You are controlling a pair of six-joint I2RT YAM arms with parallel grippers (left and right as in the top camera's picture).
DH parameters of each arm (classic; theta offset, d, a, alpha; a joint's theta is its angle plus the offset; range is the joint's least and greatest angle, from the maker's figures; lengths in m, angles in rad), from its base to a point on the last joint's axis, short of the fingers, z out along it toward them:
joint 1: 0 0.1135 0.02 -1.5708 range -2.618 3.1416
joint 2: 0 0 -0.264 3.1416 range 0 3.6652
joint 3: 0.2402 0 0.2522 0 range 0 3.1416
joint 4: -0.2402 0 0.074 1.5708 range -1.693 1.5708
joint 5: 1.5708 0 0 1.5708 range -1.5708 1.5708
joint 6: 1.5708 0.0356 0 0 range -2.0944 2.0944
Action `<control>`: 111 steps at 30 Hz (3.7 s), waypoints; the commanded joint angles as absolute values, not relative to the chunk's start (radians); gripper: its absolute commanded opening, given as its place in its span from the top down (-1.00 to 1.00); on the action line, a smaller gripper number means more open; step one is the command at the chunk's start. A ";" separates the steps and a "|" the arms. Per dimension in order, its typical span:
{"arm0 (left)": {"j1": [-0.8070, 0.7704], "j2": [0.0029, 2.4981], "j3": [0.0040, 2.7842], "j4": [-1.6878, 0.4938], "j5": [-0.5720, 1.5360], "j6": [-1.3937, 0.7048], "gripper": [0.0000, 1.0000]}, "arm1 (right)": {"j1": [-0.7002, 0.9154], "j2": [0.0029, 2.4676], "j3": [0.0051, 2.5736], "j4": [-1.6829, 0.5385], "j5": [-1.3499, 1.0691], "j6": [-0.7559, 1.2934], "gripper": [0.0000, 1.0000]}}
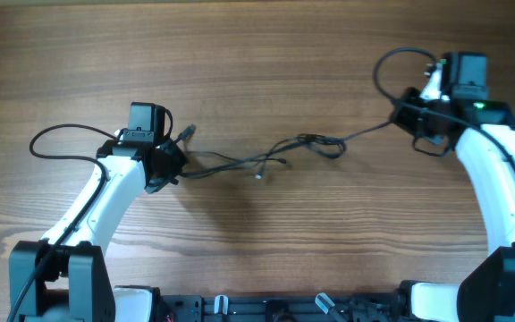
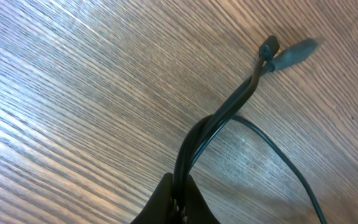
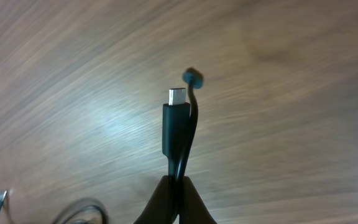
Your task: Untangle cables
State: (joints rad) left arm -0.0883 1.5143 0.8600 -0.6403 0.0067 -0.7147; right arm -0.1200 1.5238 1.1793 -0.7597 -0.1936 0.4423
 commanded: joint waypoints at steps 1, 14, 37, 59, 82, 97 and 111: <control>-0.069 1.505 0.875 -0.648 -0.045 -0.687 0.92 | -0.209 1.502 1.199 -0.782 -0.037 0.484 0.91; -0.069 1.505 0.875 -0.657 -0.043 -0.688 0.92 | -0.321 1.502 1.198 -0.862 0.126 0.577 0.85; -0.186 1.505 0.875 -0.333 0.507 -0.473 -0.50 | -0.070 1.517 1.182 -0.998 -0.335 0.208 0.05; -0.455 1.533 0.876 -0.406 0.097 -0.456 -0.44 | 0.189 1.661 1.039 -0.728 -0.328 0.189 0.10; -0.326 1.395 0.875 -0.562 0.115 -0.456 -0.58 | 0.265 1.837 1.031 -0.601 -0.473 0.340 0.46; -0.328 1.395 0.875 -0.384 0.288 -0.473 -0.70 | 0.433 1.837 1.031 -0.616 -0.509 0.397 0.37; -0.328 1.395 0.875 -0.409 0.288 -0.479 -0.68 | 0.520 1.835 1.034 -0.610 -0.451 0.471 0.37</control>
State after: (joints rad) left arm -0.3305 1.4021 0.8642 -0.4034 0.2718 -0.4725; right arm 0.5274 1.8156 1.0359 -0.6117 -0.4973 0.4530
